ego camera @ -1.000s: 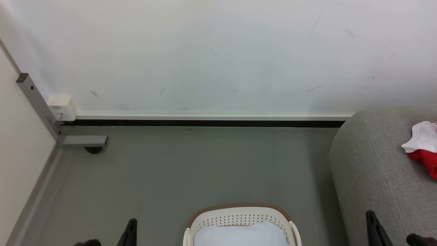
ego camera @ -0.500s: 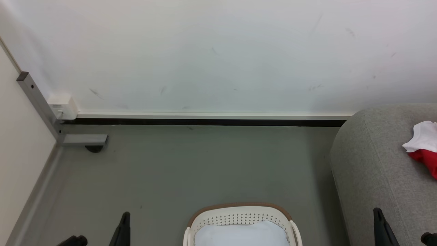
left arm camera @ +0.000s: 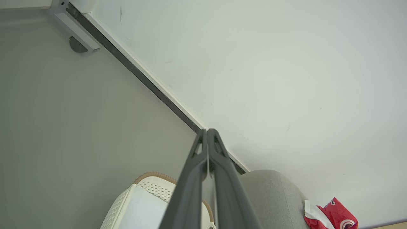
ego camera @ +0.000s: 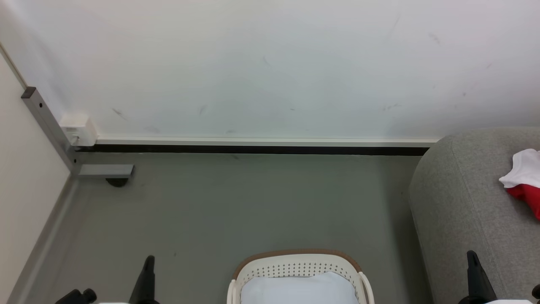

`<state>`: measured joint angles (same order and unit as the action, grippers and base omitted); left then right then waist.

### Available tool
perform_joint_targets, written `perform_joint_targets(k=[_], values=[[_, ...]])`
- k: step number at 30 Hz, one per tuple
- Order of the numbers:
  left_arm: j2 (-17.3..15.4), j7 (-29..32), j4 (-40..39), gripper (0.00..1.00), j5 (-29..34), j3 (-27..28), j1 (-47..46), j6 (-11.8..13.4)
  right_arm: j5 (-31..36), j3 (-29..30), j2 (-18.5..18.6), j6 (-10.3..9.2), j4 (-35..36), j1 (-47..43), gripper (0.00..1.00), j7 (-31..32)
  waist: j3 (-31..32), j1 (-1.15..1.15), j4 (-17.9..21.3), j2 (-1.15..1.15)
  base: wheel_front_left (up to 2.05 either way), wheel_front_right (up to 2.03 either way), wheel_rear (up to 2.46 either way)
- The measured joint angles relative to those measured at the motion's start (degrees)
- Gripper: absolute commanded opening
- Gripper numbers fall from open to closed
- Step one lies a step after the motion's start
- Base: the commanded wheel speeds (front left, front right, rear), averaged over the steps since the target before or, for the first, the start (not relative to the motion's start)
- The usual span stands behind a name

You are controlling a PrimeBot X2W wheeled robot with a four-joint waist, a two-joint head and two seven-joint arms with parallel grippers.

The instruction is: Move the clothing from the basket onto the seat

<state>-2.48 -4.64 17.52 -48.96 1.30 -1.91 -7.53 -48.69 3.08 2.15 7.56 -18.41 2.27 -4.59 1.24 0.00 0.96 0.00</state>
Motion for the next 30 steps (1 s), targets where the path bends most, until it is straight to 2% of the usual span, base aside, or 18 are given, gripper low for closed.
perform_joint_targets(k=[30], values=[[0.0,4.9,-1.5,0.0,-19.4,2.2,-1.7,0.0,-19.4,1.4,0.1,-0.01,1.9,1.5,0.0,4.8,-0.5,0.0,-0.3,0.0,0.0,0.0,0.0]])
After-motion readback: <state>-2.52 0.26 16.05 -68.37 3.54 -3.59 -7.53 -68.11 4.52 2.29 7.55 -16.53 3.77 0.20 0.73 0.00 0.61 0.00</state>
